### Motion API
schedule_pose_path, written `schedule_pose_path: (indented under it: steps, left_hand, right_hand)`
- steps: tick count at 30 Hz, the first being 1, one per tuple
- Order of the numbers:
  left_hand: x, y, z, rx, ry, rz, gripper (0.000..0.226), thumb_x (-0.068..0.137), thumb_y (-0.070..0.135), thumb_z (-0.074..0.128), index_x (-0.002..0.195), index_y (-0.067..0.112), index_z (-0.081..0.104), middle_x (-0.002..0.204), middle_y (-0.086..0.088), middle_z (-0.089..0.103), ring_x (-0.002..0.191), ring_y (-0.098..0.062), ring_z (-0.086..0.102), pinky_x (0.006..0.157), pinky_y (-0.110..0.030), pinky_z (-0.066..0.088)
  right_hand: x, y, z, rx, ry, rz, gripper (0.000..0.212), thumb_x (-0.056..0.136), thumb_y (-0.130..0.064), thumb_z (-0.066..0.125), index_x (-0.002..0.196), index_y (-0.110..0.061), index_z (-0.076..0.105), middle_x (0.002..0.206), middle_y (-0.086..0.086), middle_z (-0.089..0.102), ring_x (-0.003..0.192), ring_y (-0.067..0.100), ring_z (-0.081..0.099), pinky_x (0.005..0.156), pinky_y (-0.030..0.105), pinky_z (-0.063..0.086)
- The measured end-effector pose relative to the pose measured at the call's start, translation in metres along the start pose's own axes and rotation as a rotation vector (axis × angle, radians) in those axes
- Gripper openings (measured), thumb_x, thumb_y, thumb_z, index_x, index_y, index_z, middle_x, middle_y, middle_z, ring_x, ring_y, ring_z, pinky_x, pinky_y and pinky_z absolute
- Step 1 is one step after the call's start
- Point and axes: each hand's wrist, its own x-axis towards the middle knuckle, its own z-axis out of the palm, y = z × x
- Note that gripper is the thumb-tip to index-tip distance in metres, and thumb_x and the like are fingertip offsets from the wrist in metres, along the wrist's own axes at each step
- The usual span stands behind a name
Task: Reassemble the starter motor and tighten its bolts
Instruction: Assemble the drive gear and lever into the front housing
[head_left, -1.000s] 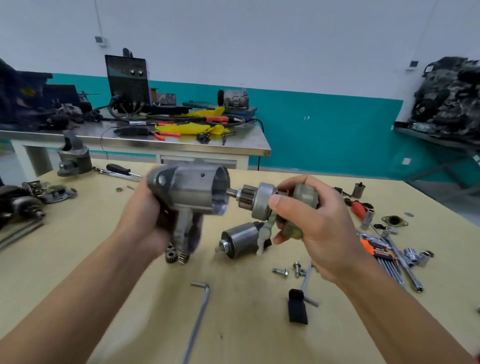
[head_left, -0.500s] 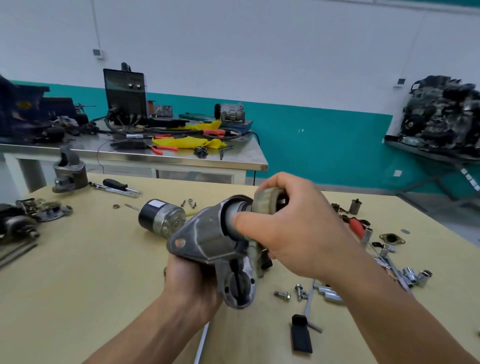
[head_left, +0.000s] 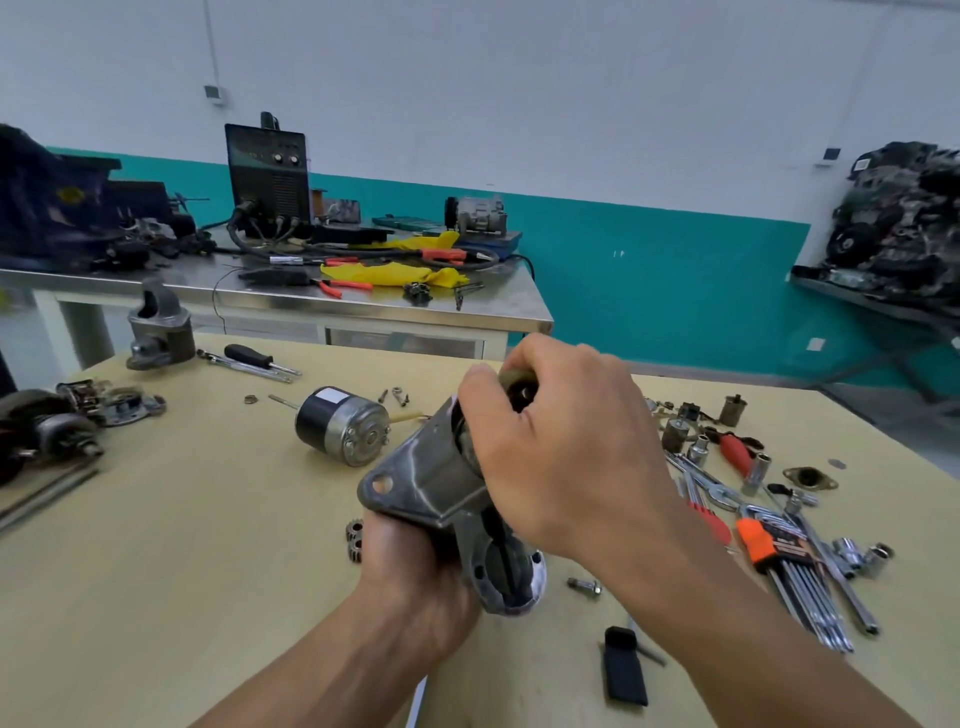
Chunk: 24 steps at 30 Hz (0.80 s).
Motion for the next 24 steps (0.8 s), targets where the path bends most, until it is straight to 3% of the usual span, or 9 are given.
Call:
schedule_pose_path:
  steps: [3,7,10,13,16,18,20,22,24]
  left_hand:
    - [0.001,0.002,-0.001,-0.022,-0.001,-0.010,0.033,0.077,0.030,0.065,0.098,0.008,0.078,0.109,-0.013,0.074,0.093,-0.031,0.071,0.088,-0.045,0.050]
    - [-0.001,0.002,0.000,-0.031,0.002,-0.019,0.029,0.070,0.027,0.070,0.090,0.007,0.080,0.102,-0.013,0.074,0.093,-0.029,0.067,0.100,-0.042,0.044]
    - [0.000,0.001,-0.003,-0.097,0.014,-0.080,0.031,0.081,0.032,0.063,0.084,0.005,0.080,0.093,-0.012,0.074,0.089,-0.025,0.063,0.116,-0.033,0.027]
    - [0.002,0.002,-0.007,-0.130,0.057,-0.082,0.042,0.091,0.037,0.056,0.085,0.004,0.080,0.092,-0.012,0.075,0.087,-0.022,0.061,0.121,-0.028,0.021]
    - [0.003,0.004,-0.002,-0.056,0.062,-0.015,0.037,0.095,0.036,0.053,0.101,0.008,0.078,0.102,-0.012,0.073,0.091,-0.025,0.065,0.110,-0.035,0.040]
    - [0.004,0.004,0.001,0.011,0.058,0.014,0.035,0.095,0.035,0.053,0.111,0.011,0.074,0.104,-0.013,0.073,0.086,-0.027,0.070,0.084,-0.039,0.058]
    - [0.007,0.007,0.000,0.036,0.029,0.029,0.036,0.095,0.034,0.053,0.113,0.010,0.072,0.107,-0.016,0.073,0.089,-0.031,0.071,0.077,-0.043,0.061]
    - [0.005,0.014,0.006,0.013,0.027,0.019,0.036,0.092,0.029,0.056,0.117,0.010,0.072,0.120,-0.018,0.070,0.103,-0.033,0.065,0.093,-0.047,0.054]
    - [0.002,0.018,0.011,-0.005,0.045,-0.017,0.038,0.085,0.023,0.059,0.118,0.008,0.072,0.120,-0.018,0.067,0.100,-0.030,0.065,0.099,-0.043,0.048]
  right_hand:
    - [-0.002,-0.002,0.004,0.027,0.028,-0.042,0.038,0.083,-0.057,0.036,0.066,-0.026,0.049,0.074,-0.006,0.049,0.078,0.015,0.047,0.063,0.034,0.039]
    - [0.000,0.000,0.012,0.115,0.100,-0.080,0.032,0.086,-0.045,0.042,0.069,-0.022,0.057,0.090,-0.009,0.037,0.086,0.012,0.046,0.066,0.019,0.038]
    - [0.001,0.004,0.018,0.239,0.130,-0.058,0.021,0.086,-0.036,0.045,0.094,-0.025,0.061,0.100,-0.008,0.040,0.094,0.008,0.046,0.071,0.011,0.038]
    - [0.003,0.010,0.026,0.433,0.009,0.050,0.022,0.097,-0.035,0.042,0.097,-0.028,0.063,0.100,-0.017,0.052,0.100,0.003,0.050,0.079,0.015,0.039]
    - [0.003,0.016,0.031,0.577,-0.034,0.133,0.032,0.104,-0.036,0.043,0.090,-0.025,0.069,0.073,-0.019,0.064,0.077,-0.003,0.058,0.065,0.016,0.041]
    - [0.003,0.019,0.031,0.681,-0.035,0.178,0.042,0.103,-0.044,0.045,0.081,-0.022,0.073,0.072,-0.005,0.069,0.066,0.002,0.061,0.058,0.026,0.049]
    - [0.010,0.028,0.025,0.834,-0.145,0.162,0.044,0.096,-0.054,0.050,0.083,-0.021,0.075,0.077,0.003,0.071,0.071,0.008,0.065,0.059,0.029,0.051]
    - [0.020,0.043,0.010,1.024,-0.421,0.016,0.040,0.085,-0.054,0.066,0.104,-0.019,0.074,0.097,0.004,0.072,0.092,0.013,0.068,0.077,0.031,0.054]
    - [0.028,0.058,-0.007,0.976,-0.668,-0.181,0.069,0.073,-0.036,0.084,0.132,-0.012,0.058,0.124,0.009,0.063,0.118,0.022,0.061,0.100,0.041,0.049]
